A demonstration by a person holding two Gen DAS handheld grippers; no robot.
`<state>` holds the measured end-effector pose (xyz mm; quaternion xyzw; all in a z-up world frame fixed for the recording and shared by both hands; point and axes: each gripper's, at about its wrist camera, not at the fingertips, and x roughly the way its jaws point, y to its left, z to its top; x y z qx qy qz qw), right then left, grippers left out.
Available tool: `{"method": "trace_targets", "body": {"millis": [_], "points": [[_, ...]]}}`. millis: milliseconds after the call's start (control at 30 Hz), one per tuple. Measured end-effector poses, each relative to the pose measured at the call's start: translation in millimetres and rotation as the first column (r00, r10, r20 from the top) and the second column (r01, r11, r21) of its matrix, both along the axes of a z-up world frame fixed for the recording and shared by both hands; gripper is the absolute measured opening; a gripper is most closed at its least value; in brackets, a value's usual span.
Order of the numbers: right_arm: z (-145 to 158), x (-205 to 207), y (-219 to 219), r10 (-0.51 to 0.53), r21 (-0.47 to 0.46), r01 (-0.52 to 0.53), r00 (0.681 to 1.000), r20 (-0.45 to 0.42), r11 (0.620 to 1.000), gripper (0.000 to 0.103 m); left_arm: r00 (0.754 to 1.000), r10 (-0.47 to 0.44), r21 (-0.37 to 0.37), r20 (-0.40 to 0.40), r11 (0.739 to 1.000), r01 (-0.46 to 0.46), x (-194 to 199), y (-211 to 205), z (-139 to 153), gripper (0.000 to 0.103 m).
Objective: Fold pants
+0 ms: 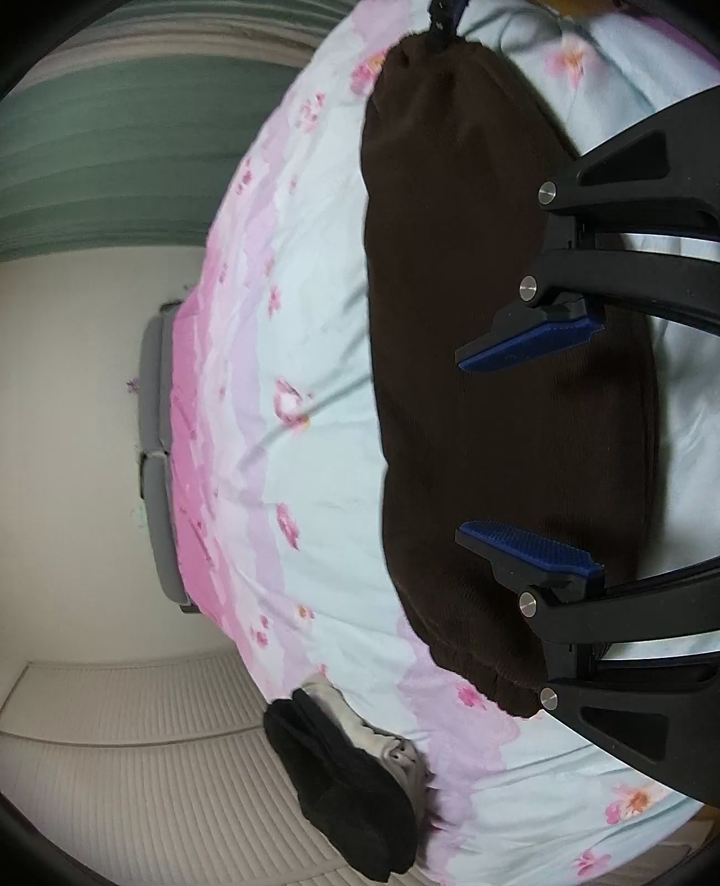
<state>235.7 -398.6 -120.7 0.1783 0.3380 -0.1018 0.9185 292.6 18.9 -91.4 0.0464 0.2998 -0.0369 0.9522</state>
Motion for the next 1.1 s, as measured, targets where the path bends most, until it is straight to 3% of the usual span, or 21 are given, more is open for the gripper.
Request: {"method": "trace_targets", "body": {"millis": [67, 200, 267, 400, 533, 600, 633, 667, 733, 867, 1000, 1100], "points": [[-5.0, 6.5, -3.9, 0.016, 0.030, -0.015, 1.000, -0.027, 0.999, 0.044, 1.000, 0.021, 0.004, -0.021, 1.000, -0.020, 6.6, 3.9, -7.3, 0.055], [-3.3, 13.6, 4.8, 0.042, -0.011, -0.042, 0.999, -0.004, 0.999, 0.025, 0.998, 0.059, 0.016, -0.038, 0.998, -0.058, 13.4, 9.1, -16.1, 0.055], [0.7, 11.5, 1.1, 0.013, -0.017, -0.012, 1.000, 0.019, 1.000, 0.020, 0.996, 0.073, 0.032, -0.045, 0.997, -0.072, 16.0, 9.6, -20.7, 0.055], [3.4, 12.3, -4.7, -0.038, -0.054, 0.039, 0.999, 0.016, 0.998, 0.019, 0.994, 0.076, 0.043, -0.079, 0.996, -0.073, 18.6, 9.6, -32.3, 0.055], [-8.7, 14.4, -4.5, -0.028, -0.053, 0.026, 0.999, -0.047, 0.998, 0.025, 0.995, 0.065, 0.019, -0.072, 0.998, -0.063, 13.4, 12.3, -23.5, 0.055], [0.6, 9.3, -2.1, -0.031, -0.079, 0.029, 0.999, -0.032, 0.996, 0.037, 0.997, 0.050, 0.011, -0.055, 0.999, -0.050, 8.2, 9.9, -11.0, 0.056], [6.2, 6.6, -1.5, -0.038, -0.098, 0.035, 0.999, -0.033, 0.995, 0.047, 0.998, 0.042, 0.009, -0.048, 0.999, -0.042, 5.7, 8.1, -5.6, 0.056], [14.5, 3.1, -0.9, -0.047, -0.123, 0.043, 0.998, -0.031, 0.992, 0.055, 0.999, 0.033, 0.005, -0.041, 0.999, -0.033, 3.9, 5.8, 0.0, 0.058], [33.2, -4.9, -2.3, -0.037, -0.144, 0.037, 0.999, 0.004, 0.989, 0.062, 1.000, 0.007, -0.008, -0.018, 1.000, -0.007, -0.9, -3.6, 13.7, 0.062], [82.4, 7.9, -2.7, 0.124, -0.195, -0.107, 0.989, 0.079, 0.975, 0.069, 0.999, -0.034, -0.034, -0.021, 0.999, 0.034, 4.1, -35.6, 32.1, 0.063], [114.2, 68.1, 0.5, 0.390, -0.207, -0.376, 0.920, 0.030, 0.903, 0.069, 0.997, -0.074, -0.104, -0.027, 0.992, 0.071, 9.9, -67.6, 33.5, 0.063], [124.5, 127.6, 11.6, 0.573, -0.179, -0.570, 0.818, -0.037, 0.802, 0.069, 0.995, -0.095, -0.141, -0.039, 0.986, 0.089, 15.0, -94.9, 25.0, 0.063]]}}
